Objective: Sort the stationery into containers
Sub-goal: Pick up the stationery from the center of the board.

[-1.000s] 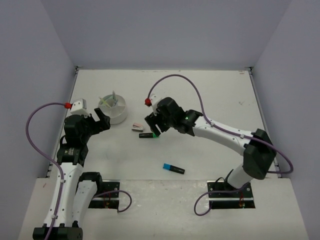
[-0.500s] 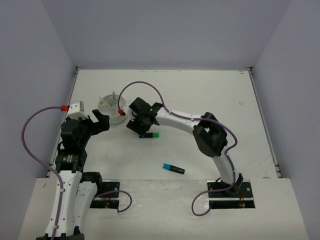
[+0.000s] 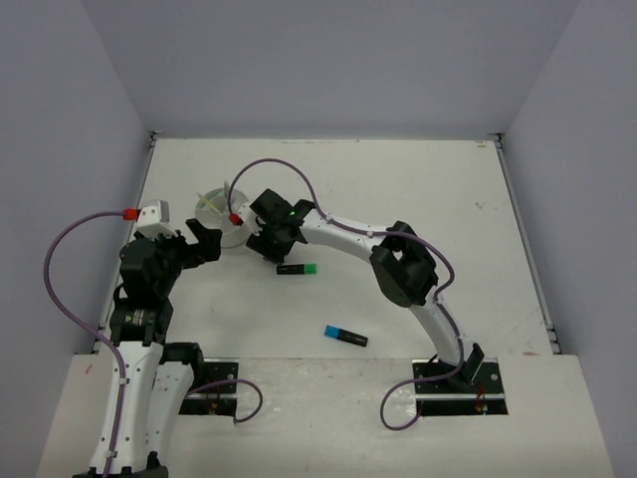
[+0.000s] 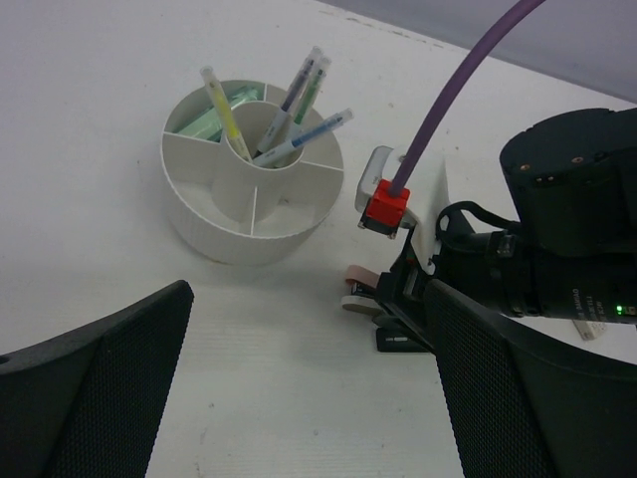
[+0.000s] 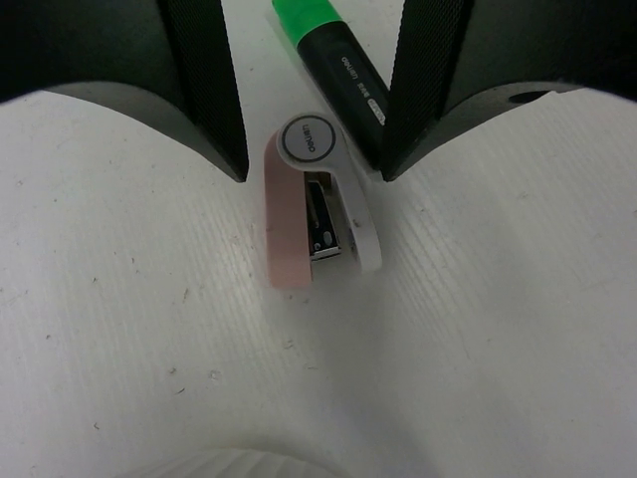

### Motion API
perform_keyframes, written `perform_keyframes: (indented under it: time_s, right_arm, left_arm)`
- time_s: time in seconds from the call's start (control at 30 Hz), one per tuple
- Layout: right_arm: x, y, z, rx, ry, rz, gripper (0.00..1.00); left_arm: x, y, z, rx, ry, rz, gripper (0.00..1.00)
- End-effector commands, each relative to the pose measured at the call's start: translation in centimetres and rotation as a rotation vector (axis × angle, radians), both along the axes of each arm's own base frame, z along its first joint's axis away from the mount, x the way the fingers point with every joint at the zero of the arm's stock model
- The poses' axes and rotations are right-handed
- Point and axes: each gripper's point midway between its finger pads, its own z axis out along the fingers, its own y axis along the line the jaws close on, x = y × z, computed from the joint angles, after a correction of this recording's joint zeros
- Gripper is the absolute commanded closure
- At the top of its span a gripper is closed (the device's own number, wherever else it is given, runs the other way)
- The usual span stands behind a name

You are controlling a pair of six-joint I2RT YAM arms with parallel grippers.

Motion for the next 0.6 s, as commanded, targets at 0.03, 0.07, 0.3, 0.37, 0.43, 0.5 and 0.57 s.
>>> perform_keyframes:
  time_s: [0.03,0.07,0.3,0.37,0.43,0.5,0.57]
  right_arm:
    - [0.0,-0.2,-0.8,-0.022,0.032,0.032,0.47]
    - [0.0,-0.2,-0.9,-0.024,0.035,0.033,0.47]
    - [1.2,0.5,1.7,0.059,-0.068,0.012,0.78]
    - [1.8,0.6,4.1,0.118,-0.130,-0.009,0.88]
    - [1.9,0.5,7.9,0.211,-0.200,-0.030,0.96]
    - [1.1,0.0,12.0,0.330,-0.252,-0.041,1.00]
    - [-0.8,-0.9,16.6,0.495,-0.288,-0.058,1.00]
  left_arm:
    - [0.3,-0.6,0.5,0.009,-0.038,-0.036,0.00]
    - [0.3,-0.6,0.5,0.008,-0.039,-0.037,0.00]
    - [0.3,-1.4,0.9,-0.001,-0.051,-0.082,0.00]
    - [0.4,-1.9,1.1,-0.012,-0.057,-0.110,0.00]
    - [0.1,-3.9,1.6,-0.061,-0.057,-0.215,0.00]
    - [-0.4,-6.1,2.4,-0.128,-0.063,-0.341,0.00]
    - [-1.2,-8.5,4.1,-0.215,-0.102,-0.481,0.00]
